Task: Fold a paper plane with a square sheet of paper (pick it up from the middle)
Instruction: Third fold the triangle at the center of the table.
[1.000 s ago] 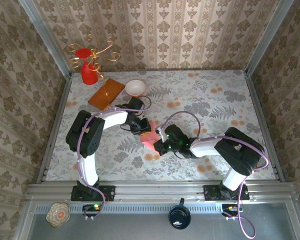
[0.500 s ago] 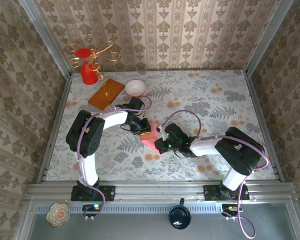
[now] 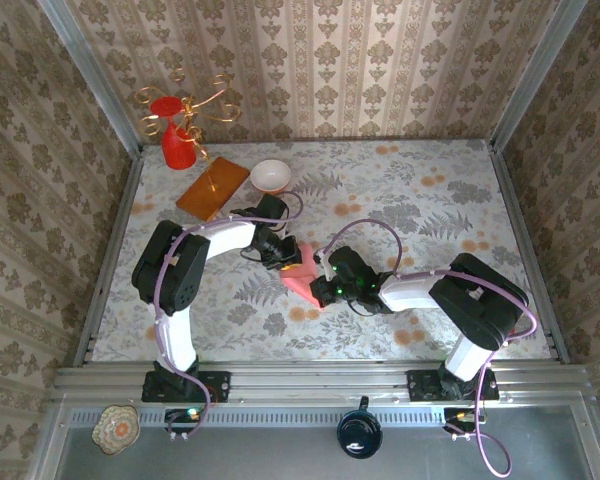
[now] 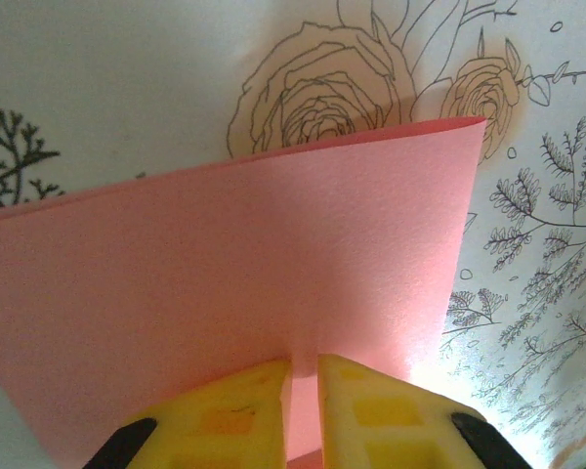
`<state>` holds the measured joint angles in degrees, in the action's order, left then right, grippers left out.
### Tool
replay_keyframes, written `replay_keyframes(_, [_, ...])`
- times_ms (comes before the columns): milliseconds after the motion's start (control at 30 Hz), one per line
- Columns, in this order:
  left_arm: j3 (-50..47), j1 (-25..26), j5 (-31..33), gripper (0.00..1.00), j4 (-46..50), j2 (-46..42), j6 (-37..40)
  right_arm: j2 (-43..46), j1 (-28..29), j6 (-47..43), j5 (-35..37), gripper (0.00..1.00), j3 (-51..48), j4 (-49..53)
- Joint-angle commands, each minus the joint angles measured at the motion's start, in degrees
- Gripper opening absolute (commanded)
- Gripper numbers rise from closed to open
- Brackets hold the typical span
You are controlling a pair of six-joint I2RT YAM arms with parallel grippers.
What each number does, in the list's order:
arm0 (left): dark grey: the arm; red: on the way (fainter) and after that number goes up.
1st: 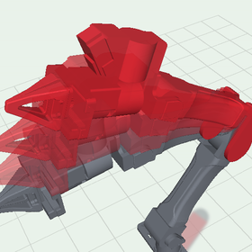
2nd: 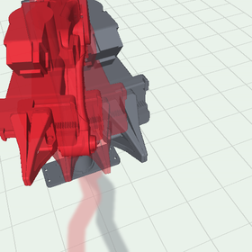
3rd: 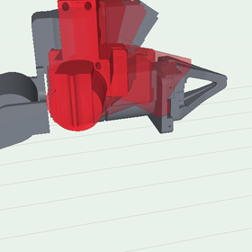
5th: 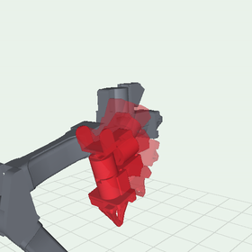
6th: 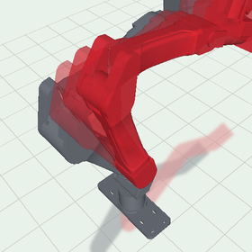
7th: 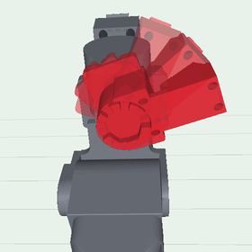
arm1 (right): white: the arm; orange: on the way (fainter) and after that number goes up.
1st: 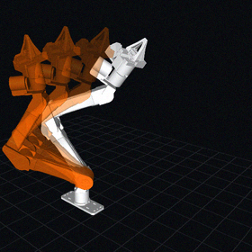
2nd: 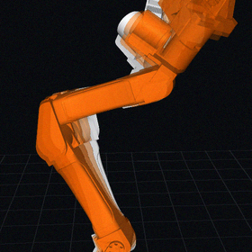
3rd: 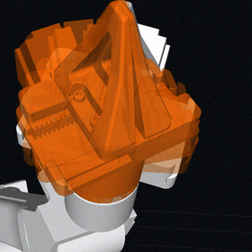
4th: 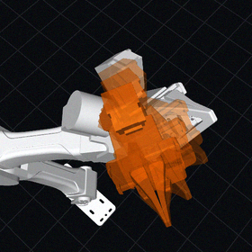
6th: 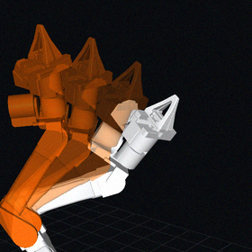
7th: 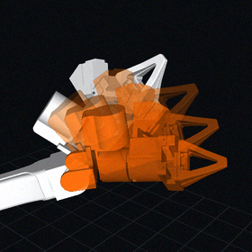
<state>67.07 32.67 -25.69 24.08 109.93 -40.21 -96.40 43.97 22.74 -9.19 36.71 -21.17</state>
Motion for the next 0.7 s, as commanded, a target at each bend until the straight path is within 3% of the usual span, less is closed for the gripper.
replay_keyframes(0, [0.3, 0.6, 0.0, 0.17, 2.7, 1.8, 1.2, -1.1, -0.3, 0.2, 1.5, 0.0, 1.7, 1.4])
replay_keyframes(667, [0.8, 0.7, -0.2, 0.17, 2.8, 0.9, 1.1, -2.7, -0.4, 0.4, 2.1, 0.0, 2.5, 4.3])
